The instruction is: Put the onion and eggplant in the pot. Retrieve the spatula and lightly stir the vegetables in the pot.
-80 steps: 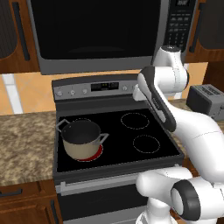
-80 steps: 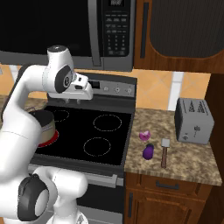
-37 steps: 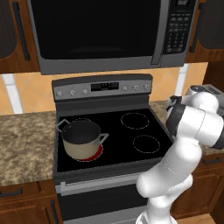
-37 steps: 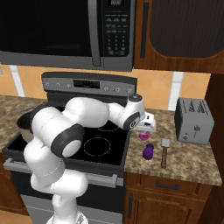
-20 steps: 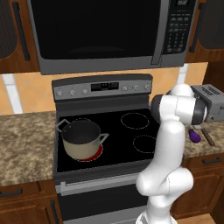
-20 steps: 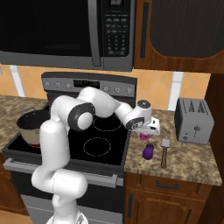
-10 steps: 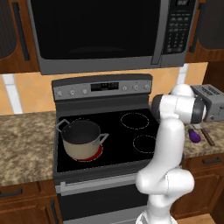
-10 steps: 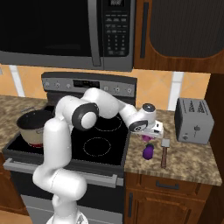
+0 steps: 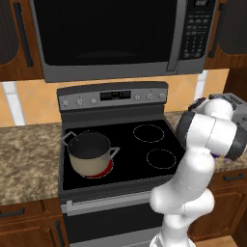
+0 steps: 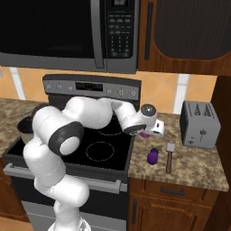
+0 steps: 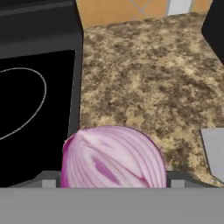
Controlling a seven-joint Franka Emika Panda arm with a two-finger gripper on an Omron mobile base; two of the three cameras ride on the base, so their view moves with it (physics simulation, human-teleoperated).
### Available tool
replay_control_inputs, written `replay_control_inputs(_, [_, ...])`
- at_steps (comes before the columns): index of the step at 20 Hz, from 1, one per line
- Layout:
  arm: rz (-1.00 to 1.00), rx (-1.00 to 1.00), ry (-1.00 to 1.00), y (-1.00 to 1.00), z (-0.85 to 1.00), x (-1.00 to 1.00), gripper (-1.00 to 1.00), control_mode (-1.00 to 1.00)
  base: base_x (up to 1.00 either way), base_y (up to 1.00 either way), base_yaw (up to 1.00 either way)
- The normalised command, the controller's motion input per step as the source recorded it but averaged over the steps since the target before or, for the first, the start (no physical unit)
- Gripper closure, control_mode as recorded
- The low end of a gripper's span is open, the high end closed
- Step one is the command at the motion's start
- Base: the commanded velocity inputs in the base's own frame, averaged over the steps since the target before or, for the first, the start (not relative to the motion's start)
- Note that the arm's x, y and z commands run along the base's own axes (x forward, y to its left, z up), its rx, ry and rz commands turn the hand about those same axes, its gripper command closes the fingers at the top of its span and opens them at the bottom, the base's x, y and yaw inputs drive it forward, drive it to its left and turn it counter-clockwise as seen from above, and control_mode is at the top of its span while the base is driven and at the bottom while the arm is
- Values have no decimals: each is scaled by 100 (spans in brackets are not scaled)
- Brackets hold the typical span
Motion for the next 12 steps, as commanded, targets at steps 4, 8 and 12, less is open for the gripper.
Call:
replay_control_inputs(4, [0,-5,-12,100,96,-72,100,-100,0,0,0])
replay_control_inputs(8, [2,-5,0,100,100,-52,100,-100,0,0,0])
replay_control_inputs(12, [4,-5,1,100,100,-44,100,-100,0,0,0])
